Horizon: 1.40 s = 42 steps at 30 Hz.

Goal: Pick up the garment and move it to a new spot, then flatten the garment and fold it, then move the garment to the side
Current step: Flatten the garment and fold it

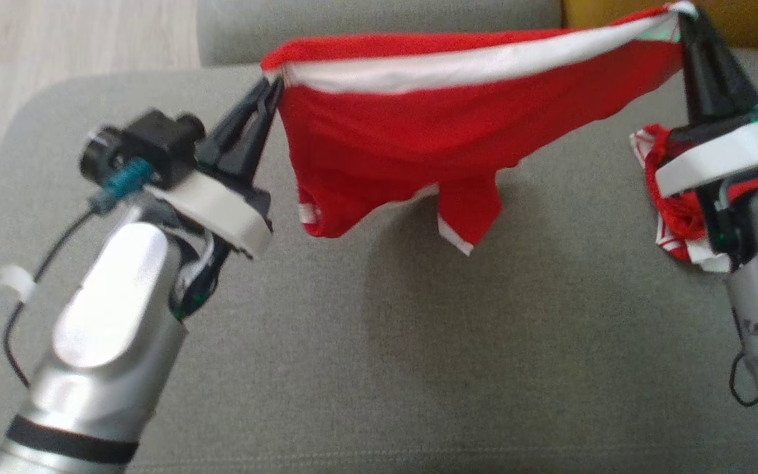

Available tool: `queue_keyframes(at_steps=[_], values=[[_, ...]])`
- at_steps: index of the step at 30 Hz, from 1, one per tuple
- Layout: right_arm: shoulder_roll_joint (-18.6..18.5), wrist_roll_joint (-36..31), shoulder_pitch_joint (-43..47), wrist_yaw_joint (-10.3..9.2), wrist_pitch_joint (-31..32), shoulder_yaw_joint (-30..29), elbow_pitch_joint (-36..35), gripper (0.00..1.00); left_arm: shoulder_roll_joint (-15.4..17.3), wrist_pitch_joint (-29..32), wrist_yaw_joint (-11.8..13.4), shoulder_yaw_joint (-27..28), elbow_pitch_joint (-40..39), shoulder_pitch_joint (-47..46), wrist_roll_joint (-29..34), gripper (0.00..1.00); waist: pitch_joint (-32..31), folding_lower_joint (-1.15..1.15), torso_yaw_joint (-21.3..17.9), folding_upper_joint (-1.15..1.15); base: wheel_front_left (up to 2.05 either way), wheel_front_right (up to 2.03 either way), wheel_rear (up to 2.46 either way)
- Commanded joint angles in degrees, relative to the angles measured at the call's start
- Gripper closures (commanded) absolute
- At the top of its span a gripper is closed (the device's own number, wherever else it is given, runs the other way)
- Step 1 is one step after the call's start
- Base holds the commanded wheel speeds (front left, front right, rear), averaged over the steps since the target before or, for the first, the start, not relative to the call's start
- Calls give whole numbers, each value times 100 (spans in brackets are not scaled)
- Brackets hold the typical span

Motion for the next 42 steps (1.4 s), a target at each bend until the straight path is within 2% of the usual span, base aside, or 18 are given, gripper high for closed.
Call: queue_keyframes(at_steps=[1,7,13,17,21,24,25,30,36,39,42], values=[[-70,-72,-228,-4,107,12,-353,100,266,167,69,302,-474,-462,-58,100,-331,0,18,0,0,0,0],[8,-42,-87,-4,781,-430,-1282,100,522,1007,410,569,-1830,-348,-250,100,-643,0,-10,0,0,0,0],[128,5,330,-4,1587,-809,-2404,100,806,1734,681,652,-2912,-43,-267,100,-651,0,-47,0,0,0,0],[200,67,438,-4,2084,-971,-2887,100,899,2144,788,680,-3246,64,-357,100,-507,0,-56,0,0,0,0],[231,195,158,-4,2589,-1126,-2990,100,903,2567,704,656,-3128,-138,-594,100,-87,0,-29,0,0,0,0],[198,338,-418,-4,2924,-1023,-2827,100,867,2753,563,670,-2790,-659,-720,100,470,0,-35,0,0,0,0],[198,338,-418,-4,2924,-1023,-2827,100,867,2753,563,670,-2790,-659,-720,100,470,0,-35,0,0,0,0],[71,560,-1994,-4,3054,-621,-2010,100,650,2755,385,773,-1711,-2063,-809,100,1553,0,-42,0,0,0,0],[134,381,-3949,-4,2099,-468,-531,100,380,1802,417,907,-179,-3926,-379,100,2380,0,-18,0,0,0,0],[317,327,-4412,-4,1529,-546,175,100,260,1269,434,848,491,-4456,-165,100,2562,0,40,0,0,0,0],[496,354,-4483,-4,1132,-537,771,100,182,815,381,697,1076,-4659,8,100,2683,0,109,0,0,0,0]])
